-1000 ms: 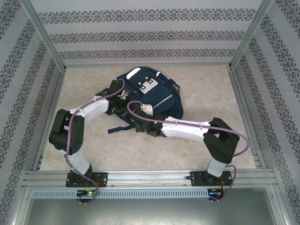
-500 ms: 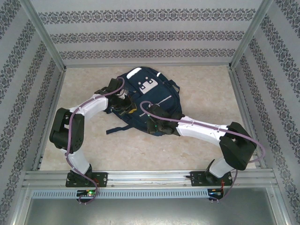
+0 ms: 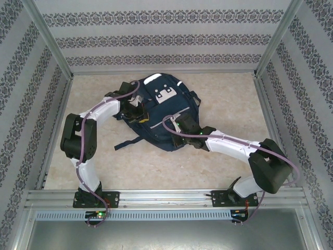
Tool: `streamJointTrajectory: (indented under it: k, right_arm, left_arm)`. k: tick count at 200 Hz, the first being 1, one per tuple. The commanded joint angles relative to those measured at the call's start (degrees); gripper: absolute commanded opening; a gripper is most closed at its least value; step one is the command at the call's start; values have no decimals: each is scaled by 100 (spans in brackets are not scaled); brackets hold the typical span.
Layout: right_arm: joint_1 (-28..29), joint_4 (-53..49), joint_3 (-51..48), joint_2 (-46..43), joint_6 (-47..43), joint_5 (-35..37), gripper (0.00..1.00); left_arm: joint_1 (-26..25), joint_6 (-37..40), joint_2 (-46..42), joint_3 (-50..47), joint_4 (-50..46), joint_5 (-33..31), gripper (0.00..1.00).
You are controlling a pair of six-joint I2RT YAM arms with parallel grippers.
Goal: Pack books, pencil case, and school supplies into a backpack
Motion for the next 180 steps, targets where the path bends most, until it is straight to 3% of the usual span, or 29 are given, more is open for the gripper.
streamJointTrajectory:
  k: [1,9,22,45,71,115,152,180]
  right_arm:
    - [570,129,1,-338,-192,-307,0]
    - [746,129,123,-288,-44,-249,0]
    - [968,217,300,-83,185,-231,0]
    - [1031,549,502,434,450,-365,0]
    - [1054,535,776,793,512,-478,0]
    - [1077,374,713,936,697,-1062,0]
    - [1070,300,670,1154,805,-963,0]
    - [1047,-107,1126,1503,944,-981,15]
  left_arm:
    - [173,870,444,733,-32,-621,0]
    - [187,1007,595,951,49,-868,10]
    - [248,1199,836,1441,-83,-1086,41]
    - [327,1228,809,2033,-621,-1421,54]
    - [338,1002,20,1487,-1174,-2145,61]
    - [68,-290,-1662,-1043,-430,-1487,63]
    - [-180,-964,-1941,-1848,386,-1484,65]
    - [-236,-1197,-1786,-1892,709,-1264,65]
